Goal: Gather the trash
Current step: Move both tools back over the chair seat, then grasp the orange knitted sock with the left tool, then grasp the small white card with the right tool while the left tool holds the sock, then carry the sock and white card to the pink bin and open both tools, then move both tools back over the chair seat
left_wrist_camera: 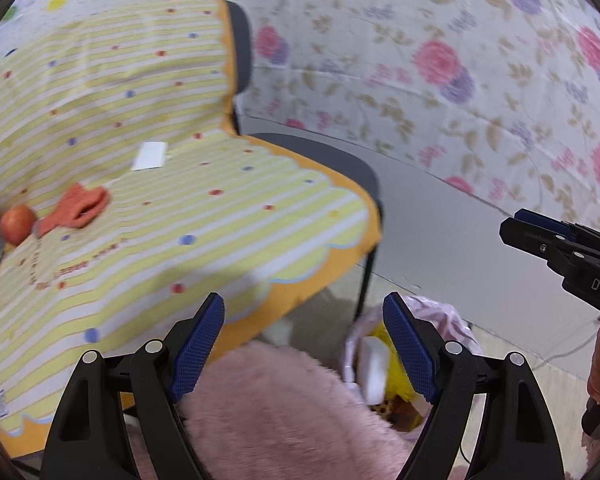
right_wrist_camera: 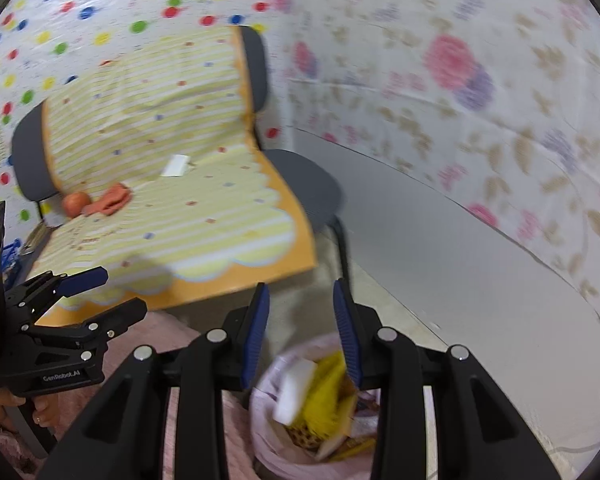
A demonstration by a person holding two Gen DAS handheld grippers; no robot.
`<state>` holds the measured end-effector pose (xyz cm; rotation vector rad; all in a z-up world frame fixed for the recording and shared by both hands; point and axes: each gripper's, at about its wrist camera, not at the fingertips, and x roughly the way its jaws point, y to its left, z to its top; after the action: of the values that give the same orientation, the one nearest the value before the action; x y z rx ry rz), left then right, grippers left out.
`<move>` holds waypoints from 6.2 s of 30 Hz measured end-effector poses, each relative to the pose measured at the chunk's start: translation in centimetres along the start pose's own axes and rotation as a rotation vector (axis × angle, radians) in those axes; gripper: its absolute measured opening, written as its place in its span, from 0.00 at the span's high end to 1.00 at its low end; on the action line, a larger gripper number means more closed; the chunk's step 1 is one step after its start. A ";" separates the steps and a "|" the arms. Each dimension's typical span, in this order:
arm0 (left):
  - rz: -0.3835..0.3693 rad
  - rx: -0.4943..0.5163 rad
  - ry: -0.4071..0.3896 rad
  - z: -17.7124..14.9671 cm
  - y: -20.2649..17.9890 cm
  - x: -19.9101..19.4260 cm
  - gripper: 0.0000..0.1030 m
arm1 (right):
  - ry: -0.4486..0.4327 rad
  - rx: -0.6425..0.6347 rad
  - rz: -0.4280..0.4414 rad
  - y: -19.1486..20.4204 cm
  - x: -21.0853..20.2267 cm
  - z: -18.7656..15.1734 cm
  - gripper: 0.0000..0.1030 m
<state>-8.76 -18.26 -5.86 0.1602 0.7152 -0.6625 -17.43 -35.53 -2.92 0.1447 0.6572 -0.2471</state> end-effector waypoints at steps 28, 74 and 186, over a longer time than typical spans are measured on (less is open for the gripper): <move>0.395 -0.356 -0.033 4.7 20.7 -1.5 0.14 | 0.019 -0.151 0.182 12.2 14.7 12.1 0.38; 0.330 -0.423 -0.080 11.5 32.4 4.5 0.87 | 0.182 -0.147 0.362 19.1 36.6 20.0 0.51; -0.097 0.132 -0.009 1.2 -6.2 -1.1 0.12 | 0.059 0.135 -0.044 -4.7 -2.8 -3.0 0.10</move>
<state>-12.56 -23.02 -3.72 0.2446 0.6737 -0.8028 -22.55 -38.92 -3.81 0.2677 0.7026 -0.3309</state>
